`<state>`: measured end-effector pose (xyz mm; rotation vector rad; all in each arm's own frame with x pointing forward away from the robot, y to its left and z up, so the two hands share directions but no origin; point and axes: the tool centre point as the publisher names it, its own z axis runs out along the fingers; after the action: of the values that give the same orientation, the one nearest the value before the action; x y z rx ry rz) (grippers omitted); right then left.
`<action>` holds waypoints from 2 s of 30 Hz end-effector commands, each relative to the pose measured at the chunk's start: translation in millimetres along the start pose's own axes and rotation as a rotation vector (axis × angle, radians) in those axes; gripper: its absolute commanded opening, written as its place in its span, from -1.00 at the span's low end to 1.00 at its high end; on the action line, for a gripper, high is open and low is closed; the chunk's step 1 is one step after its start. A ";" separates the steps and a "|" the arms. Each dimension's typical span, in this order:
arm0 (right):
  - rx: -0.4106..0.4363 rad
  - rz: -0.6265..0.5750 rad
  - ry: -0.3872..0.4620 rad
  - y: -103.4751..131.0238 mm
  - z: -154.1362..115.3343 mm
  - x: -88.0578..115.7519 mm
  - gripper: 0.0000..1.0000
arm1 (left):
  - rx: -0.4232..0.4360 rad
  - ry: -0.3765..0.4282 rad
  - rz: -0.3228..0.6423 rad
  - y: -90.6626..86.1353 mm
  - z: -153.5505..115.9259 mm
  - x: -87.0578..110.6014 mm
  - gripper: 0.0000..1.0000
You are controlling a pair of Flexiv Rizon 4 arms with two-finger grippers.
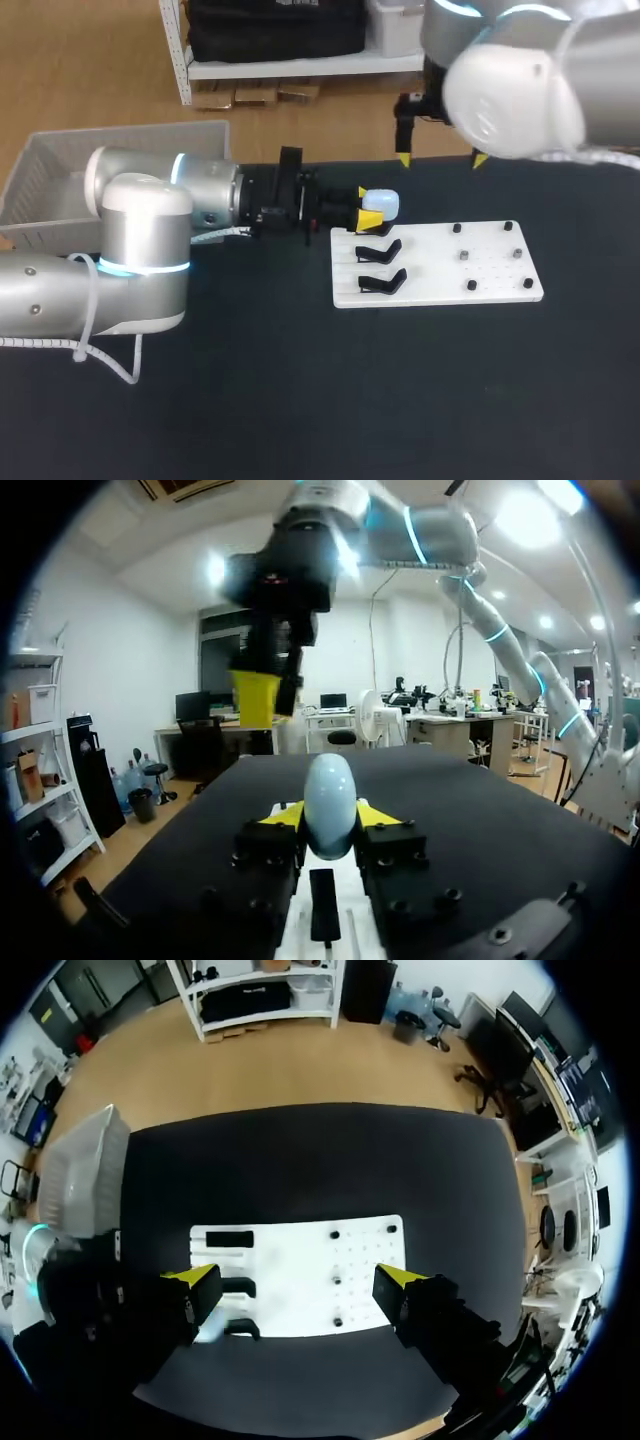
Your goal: Pick up each earbud case from the left stands, insert the matching earbuds, close the lid, and place the case in the box.
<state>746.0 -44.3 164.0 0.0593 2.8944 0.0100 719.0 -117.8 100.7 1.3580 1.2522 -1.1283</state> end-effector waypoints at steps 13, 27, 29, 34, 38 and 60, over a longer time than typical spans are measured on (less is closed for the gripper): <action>-0.018 -0.001 -0.187 -28.3 -9.7 35.7 1.00 | -0.233 0.150 -0.183 9.8 -104.0 -22.6 -1.00; -0.018 -0.001 -0.187 -28.3 -9.7 35.7 1.00 | -0.506 0.239 -0.416 86.2 -211.5 13.9 -1.00; -0.018 -0.001 -0.187 -28.3 -9.7 35.7 1.00 | -0.551 0.279 -0.428 98.1 -228.7 17.7 -1.00; -0.018 -0.001 -0.187 -28.3 -9.7 35.7 1.00 | -0.617 0.365 -0.441 118.6 -267.0 24.1 -1.00; -0.018 -0.001 -0.187 -28.3 -9.7 35.7 1.00 | -0.667 0.425 -0.465 128.3 -294.0 34.8 -1.00; -0.018 -0.001 -0.187 -28.3 -9.7 35.7 1.00 | -0.705 0.483 -0.468 145.8 -335.6 44.6 1.00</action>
<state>711.1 -70.2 165.1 0.0484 2.7170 0.0281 879.6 215.4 103.0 0.8145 2.1252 -0.5531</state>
